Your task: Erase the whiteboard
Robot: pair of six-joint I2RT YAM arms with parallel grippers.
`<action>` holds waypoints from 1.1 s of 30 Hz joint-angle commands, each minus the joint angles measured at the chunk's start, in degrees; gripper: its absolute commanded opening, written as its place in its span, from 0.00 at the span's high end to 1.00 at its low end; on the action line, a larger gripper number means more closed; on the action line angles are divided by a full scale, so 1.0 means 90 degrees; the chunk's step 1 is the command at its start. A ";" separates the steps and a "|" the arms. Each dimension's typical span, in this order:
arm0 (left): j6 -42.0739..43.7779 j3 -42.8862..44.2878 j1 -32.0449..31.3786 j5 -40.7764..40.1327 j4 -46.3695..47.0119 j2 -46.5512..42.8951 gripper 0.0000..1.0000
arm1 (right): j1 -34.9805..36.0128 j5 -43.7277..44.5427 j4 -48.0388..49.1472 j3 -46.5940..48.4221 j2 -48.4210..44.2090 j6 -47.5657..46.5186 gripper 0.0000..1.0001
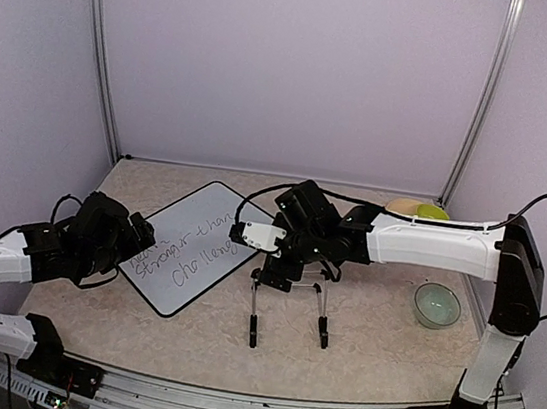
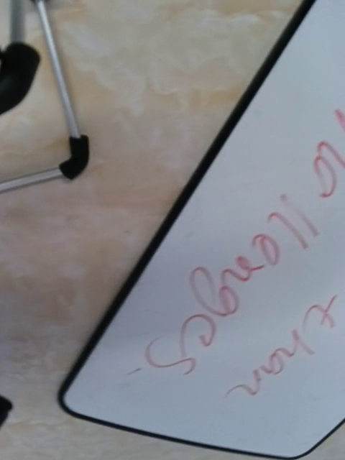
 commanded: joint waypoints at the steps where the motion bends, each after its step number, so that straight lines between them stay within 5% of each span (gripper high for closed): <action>1: -0.0044 -0.0168 0.0422 0.0600 0.0192 0.0057 0.01 | 0.0160 -0.0308 -0.0315 0.0521 0.0222 -0.0101 0.00; 11: -0.0689 -0.0202 0.0679 0.1123 0.0237 0.0216 0.01 | -0.0232 -0.1714 -0.2851 0.1703 -0.0459 0.0268 0.00; 16: -0.1462 -0.0287 0.0689 0.1345 0.0118 0.0261 0.01 | -0.0994 -0.1871 -0.2446 0.2853 -0.0188 0.0926 0.00; 25: -0.2401 -0.0310 0.0700 0.1657 -0.0324 0.0452 0.01 | -0.2496 -0.2701 -0.2465 0.6444 0.2391 0.2426 0.00; 33: -0.2942 -0.0807 0.0700 0.1686 -0.0060 0.0587 0.01 | -0.2870 -0.2922 -0.0399 0.5712 0.3164 0.2796 0.00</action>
